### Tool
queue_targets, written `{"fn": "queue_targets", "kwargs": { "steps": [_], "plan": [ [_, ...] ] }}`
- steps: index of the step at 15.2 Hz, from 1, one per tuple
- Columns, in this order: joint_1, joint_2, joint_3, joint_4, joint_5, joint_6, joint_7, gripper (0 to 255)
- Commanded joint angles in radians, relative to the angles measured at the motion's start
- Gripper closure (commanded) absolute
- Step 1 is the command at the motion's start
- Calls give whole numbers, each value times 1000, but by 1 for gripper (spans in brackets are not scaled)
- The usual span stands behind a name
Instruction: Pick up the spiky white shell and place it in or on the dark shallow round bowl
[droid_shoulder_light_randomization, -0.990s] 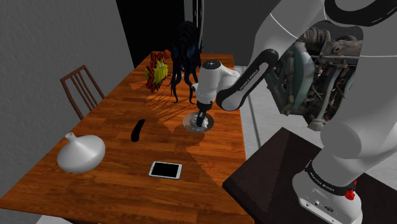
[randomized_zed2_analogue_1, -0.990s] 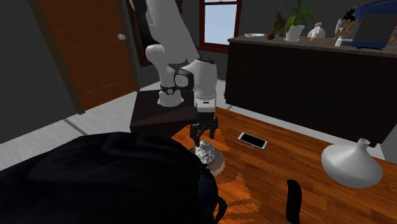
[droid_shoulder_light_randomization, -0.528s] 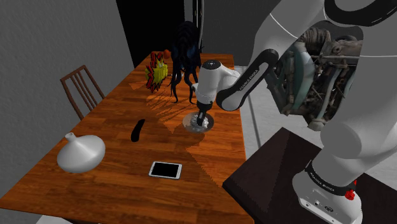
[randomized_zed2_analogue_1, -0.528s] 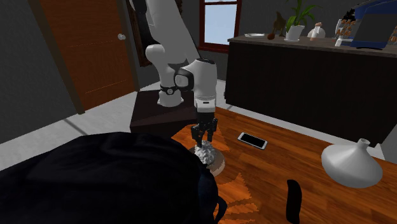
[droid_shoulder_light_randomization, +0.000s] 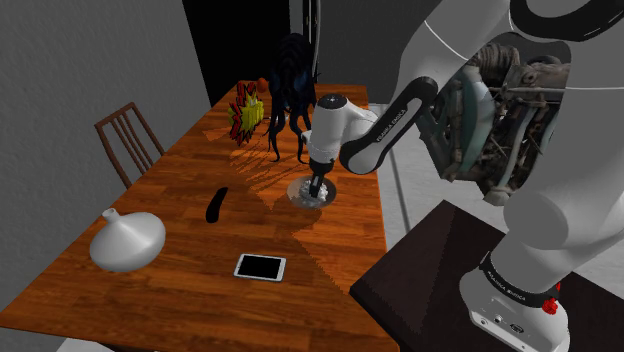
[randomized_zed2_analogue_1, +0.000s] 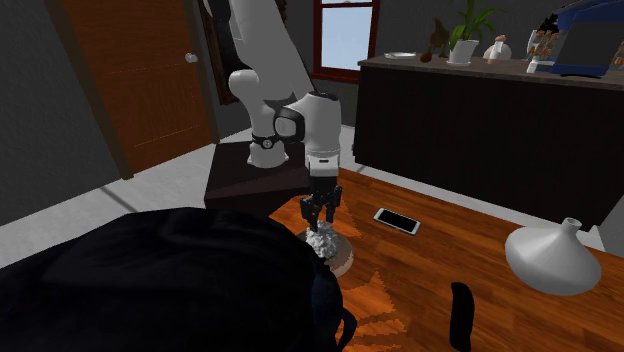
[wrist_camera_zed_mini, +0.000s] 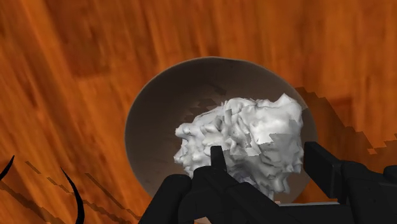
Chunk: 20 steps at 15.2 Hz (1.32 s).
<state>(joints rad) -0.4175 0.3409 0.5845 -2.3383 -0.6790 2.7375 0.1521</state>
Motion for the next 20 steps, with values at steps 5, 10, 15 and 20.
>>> {"fn": "queue_targets", "kwargs": {
  "steps": [5, 10, 15, 20],
  "plan": [
    [-54, -66, 70, -14, 105, -39, -81, 255],
    [-103, -134, 134, -20, 217, -80, -166, 255],
    [-141, -205, 186, -18, 334, -126, -253, 255],
    [-164, -277, 217, -8, 447, -177, -337, 255]
  ]
}}
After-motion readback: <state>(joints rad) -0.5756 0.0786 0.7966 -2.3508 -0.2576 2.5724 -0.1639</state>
